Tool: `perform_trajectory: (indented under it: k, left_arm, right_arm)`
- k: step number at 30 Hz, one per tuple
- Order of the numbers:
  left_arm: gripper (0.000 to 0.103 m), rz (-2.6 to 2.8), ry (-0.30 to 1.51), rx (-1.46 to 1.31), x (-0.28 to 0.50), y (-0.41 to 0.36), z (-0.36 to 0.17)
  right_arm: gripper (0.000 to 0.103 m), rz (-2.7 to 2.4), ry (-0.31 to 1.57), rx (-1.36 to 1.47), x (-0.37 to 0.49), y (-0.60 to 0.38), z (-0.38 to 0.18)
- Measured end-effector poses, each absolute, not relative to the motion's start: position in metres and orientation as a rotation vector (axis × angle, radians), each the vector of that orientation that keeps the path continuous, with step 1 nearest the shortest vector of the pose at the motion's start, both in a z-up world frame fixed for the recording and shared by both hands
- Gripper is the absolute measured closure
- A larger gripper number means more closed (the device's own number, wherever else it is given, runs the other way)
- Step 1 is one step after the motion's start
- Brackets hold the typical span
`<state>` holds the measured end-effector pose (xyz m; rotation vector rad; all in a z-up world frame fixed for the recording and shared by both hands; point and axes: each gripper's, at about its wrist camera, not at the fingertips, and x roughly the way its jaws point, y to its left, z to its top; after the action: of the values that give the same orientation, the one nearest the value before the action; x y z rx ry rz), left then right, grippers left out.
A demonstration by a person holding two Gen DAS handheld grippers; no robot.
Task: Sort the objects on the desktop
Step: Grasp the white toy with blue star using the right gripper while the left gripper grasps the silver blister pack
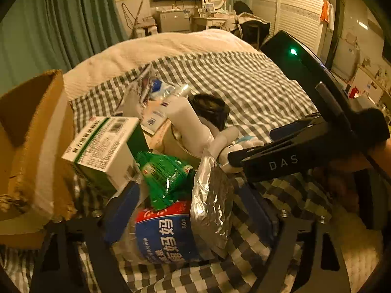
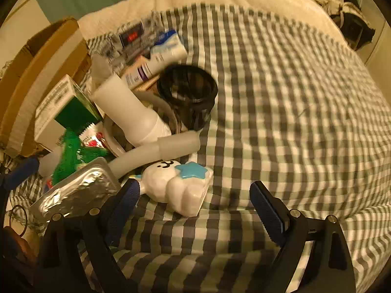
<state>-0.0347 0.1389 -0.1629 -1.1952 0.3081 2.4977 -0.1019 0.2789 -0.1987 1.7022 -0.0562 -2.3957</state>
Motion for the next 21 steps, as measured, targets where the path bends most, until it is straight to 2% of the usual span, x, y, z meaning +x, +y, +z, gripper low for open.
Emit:
perform_trajectory:
  k: [3,6,8,10,13,21]
  left_arm:
    - [0.04,2.459,0.311,-1.216,-0.04,0.143,-0.174]
    - [0.043,2.45,0.309,-1.212,-0.042,0.143,-0.18]
    - [0.049,2.442,0.291,-1.201,-0.043,0.141,-0.179]
    - [0.058,2.443,0.286,-1.186,-0.043,0.141,-0.177]
    - [0.07,2.447,0.282,-1.167,-0.041,0.14,-0.174]
    - [0.08,2.452,0.259,-1.117,-0.034,0.136,-0.162]
  right_arm:
    - [0.011,-2.333,-0.068,1.743,-0.107,0.276,-0.211]
    - [0.012,-2.306,-0.058,1.761,-0.11,0.273,-0.218]
    - [0.022,-2.286,-0.099,1.744,-0.111,0.274,-0.218]
    - [0.04,-2.266,-0.137,1.721,-0.111,0.275,-0.218]
    - [0.04,-2.268,-0.127,1.713,-0.111,0.274,-0.216]
    - [0.04,-2.363,-0.183,1.623,-0.099,0.29,-0.191]
